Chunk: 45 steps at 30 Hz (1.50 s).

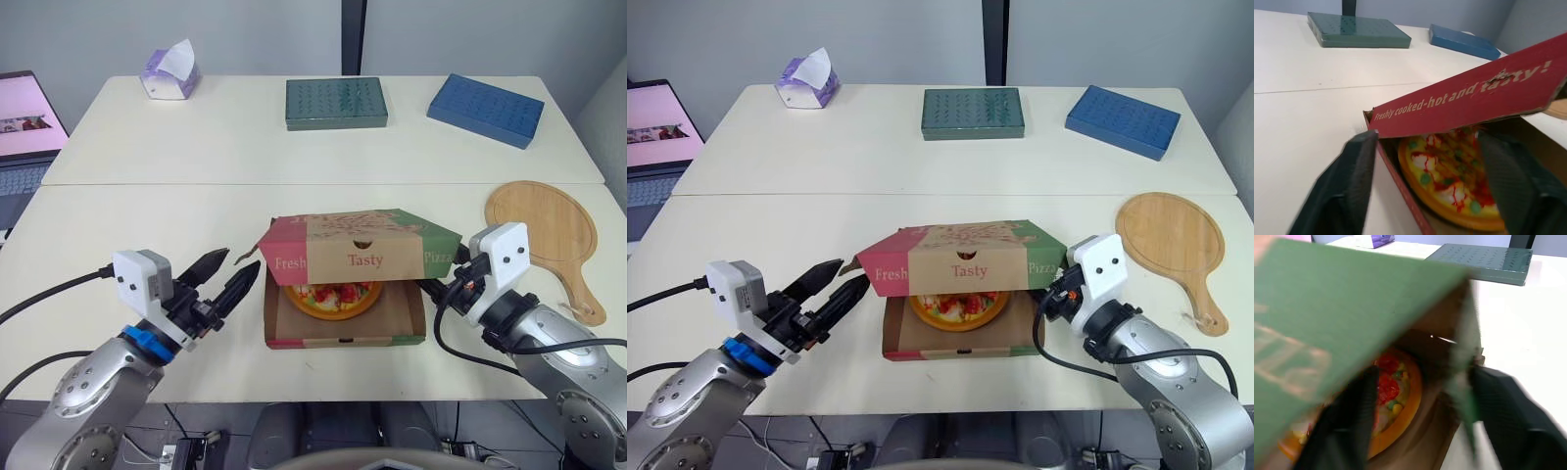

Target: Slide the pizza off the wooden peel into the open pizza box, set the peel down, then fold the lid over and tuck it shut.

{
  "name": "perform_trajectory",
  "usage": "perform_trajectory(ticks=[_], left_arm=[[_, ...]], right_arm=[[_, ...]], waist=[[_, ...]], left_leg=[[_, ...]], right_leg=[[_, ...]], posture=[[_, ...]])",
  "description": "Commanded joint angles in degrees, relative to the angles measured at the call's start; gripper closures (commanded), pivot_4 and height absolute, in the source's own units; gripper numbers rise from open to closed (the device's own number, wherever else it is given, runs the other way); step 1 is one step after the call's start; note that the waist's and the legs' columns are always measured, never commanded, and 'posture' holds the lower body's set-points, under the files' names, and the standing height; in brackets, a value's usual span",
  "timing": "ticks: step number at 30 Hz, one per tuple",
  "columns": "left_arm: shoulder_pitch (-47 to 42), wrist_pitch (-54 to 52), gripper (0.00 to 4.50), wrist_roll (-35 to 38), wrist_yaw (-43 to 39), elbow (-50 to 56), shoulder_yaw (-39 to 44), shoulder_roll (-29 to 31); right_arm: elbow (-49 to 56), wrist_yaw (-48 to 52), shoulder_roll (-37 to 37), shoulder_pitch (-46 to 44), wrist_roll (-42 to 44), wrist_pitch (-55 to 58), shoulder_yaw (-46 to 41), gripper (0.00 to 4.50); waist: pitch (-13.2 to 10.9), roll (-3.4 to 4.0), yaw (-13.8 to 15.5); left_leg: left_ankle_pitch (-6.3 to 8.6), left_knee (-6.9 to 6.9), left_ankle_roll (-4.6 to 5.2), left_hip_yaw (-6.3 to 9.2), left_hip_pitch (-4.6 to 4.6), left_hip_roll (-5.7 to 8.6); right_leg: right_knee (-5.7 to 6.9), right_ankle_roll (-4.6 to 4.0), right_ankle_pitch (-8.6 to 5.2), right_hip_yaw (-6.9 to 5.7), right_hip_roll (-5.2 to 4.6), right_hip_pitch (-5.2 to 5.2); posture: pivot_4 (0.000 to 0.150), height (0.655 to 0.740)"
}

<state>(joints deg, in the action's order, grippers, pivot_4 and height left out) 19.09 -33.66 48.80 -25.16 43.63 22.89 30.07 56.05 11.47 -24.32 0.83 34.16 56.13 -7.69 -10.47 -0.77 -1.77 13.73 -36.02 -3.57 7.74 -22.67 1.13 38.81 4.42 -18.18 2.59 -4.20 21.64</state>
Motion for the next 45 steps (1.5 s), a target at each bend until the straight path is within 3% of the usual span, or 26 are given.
perform_trajectory(ticks=[1, 9, 19, 23, 34, 45], left_arm=[[0.5, 3.5, 0.00, -1.1, -4.0, -2.7, 2.4, 1.1], [0.4, 21.3, 0.00, -19.4, -13.9, -10.2, -3.8, 3.3], [-3.0, 28.4, 0.00, -28.8, -9.6, -10.4, -14.1, -3.8], [-5.1, 27.9, 0.89, -31.7, -5.7, -10.2, -16.0, -6.3], [-5.1, 21.6, 4.48, -32.3, 1.9, -4.6, -21.0, -11.9], [-14.1, 10.4, 4.48, -29.5, 7.8, -0.6, -20.4, -13.9]], right_arm=[[0.5, 0.4, -1.1, -0.6, 0.8, -0.3, -0.7, 0.02], [0.3, 1.4, -2.3, -0.7, 2.6, -0.8, -0.6, 0.02], [0.2, 2.5, -3.4, 0.7, 3.9, -2.0, -0.8, 0.02], [0.1, 3.0, -3.7, 1.3, 3.8, -2.6, -1.1, 0.00], [-0.9, 3.7, -3.7, 1.6, 3.7, -4.6, -0.9, 0.00], [-1.3, 4.5, -4.8, -0.8, 5.4, -4.5, -0.3, 0.00]], waist=[[0.0, 0.00, 0.0], [0.0, -0.01, 0.0], [0.0, -0.01, 0.0], [0.0, -0.01, 0.1], [0.0, -0.03, 0.1], [0.0, -0.06, 0.1]], left_leg=[[0.00, 0.00, 0.00, 0.00, 0.00, 0.00], [0.00, 0.04, 0.00, -0.01, -0.01, -0.01], [0.00, 0.05, 0.00, 0.02, -0.02, -0.02], [0.00, 0.03, 0.00, 0.04, -0.02, -0.01], [0.00, 0.03, 0.00, 0.07, 0.00, -0.01], [0.00, 0.01, 0.00, 0.10, 0.02, 0.02]], right_leg=[[-0.01, 0.00, 0.00, 0.00, 0.00, 0.00], [-0.08, -0.03, -0.02, -0.01, 0.00, 0.00], [-0.09, -0.02, -0.01, -0.04, 0.00, -0.02], [-0.09, -0.01, -0.01, -0.05, 0.00, -0.05], [-0.09, 0.00, -0.01, -0.08, 0.00, -0.08], [-0.10, 0.01, -0.02, -0.10, 0.00, -0.16]], posture=[[0.150, 0.7400], [0.150, 0.7400], [0.150, 0.7400], [0.150, 0.7400], [0.150, 0.7400], [0.150, 0.7400]])
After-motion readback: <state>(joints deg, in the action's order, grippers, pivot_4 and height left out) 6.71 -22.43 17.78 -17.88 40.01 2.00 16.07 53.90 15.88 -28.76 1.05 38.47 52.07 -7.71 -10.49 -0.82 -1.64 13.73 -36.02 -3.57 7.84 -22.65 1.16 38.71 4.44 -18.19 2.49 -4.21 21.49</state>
